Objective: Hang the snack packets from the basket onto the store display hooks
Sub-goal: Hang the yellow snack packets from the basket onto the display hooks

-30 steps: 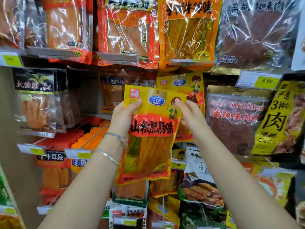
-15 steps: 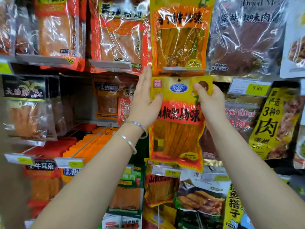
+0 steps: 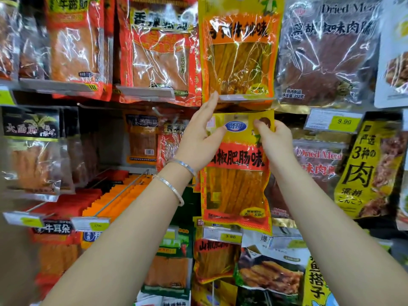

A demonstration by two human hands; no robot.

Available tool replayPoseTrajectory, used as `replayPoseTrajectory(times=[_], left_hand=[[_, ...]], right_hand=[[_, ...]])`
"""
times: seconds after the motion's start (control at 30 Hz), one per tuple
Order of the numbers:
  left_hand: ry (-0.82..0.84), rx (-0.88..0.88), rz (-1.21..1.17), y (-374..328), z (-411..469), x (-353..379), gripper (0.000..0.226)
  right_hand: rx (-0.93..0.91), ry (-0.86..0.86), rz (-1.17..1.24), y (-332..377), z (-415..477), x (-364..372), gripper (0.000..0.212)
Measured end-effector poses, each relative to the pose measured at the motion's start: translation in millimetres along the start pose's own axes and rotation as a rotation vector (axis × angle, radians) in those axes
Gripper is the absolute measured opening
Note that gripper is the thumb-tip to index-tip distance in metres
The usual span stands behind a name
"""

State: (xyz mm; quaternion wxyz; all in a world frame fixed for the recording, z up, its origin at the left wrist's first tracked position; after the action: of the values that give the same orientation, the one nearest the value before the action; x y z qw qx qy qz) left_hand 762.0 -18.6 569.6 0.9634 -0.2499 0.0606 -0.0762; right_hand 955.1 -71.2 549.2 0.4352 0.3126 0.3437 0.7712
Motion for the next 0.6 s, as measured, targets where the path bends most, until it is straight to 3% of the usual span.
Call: replayPoseTrajectory(times=[0.2, 0.27, 0.33, 0.4, 0.5, 0.6], left_hand=[[-0.04, -0.013, 0.01, 30, -14, 1, 0.074], [-0.067, -0.123, 0.039, 63, -25, 1, 0.075], [-0.031, -0.33, 0.0, 100, -42, 7, 0.078], [0.046, -0.426, -0.029, 127, -60, 16, 0.081], [0.131, -0.279, 0.139, 143, -76, 22, 0.067], [0.139, -0.128, 0.317, 151, -82, 27, 0.062]], right_hand=[[-0.063, -0.016, -0.057, -7, -2, 4, 0.015], [-0.132, -0.023, -0.094, -12, -9, -1, 0.013], [-0.251, -0.041, -0.209, -16, -21, -11, 0.043], [-0.44, -0.076, -0.378, -18, -37, -21, 0.069], [-0.744, -0.073, -0.668, -25, -69, -24, 0.075], [-0.841, 0.027, -0.847, -47, -83, -13, 0.074]])
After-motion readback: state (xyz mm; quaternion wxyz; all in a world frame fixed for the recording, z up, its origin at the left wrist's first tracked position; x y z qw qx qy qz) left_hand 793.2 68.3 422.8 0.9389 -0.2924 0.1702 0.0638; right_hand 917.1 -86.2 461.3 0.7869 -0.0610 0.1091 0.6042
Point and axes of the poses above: each hand's wrist, its own z-axis towards the middle knuckle, its own x-axis out of the palm, y = z × x, the point moved 8 cm from there along z, towards the middle knuckle, and after that the axes turned 14 degrees about -y, right-handed, at the moved point
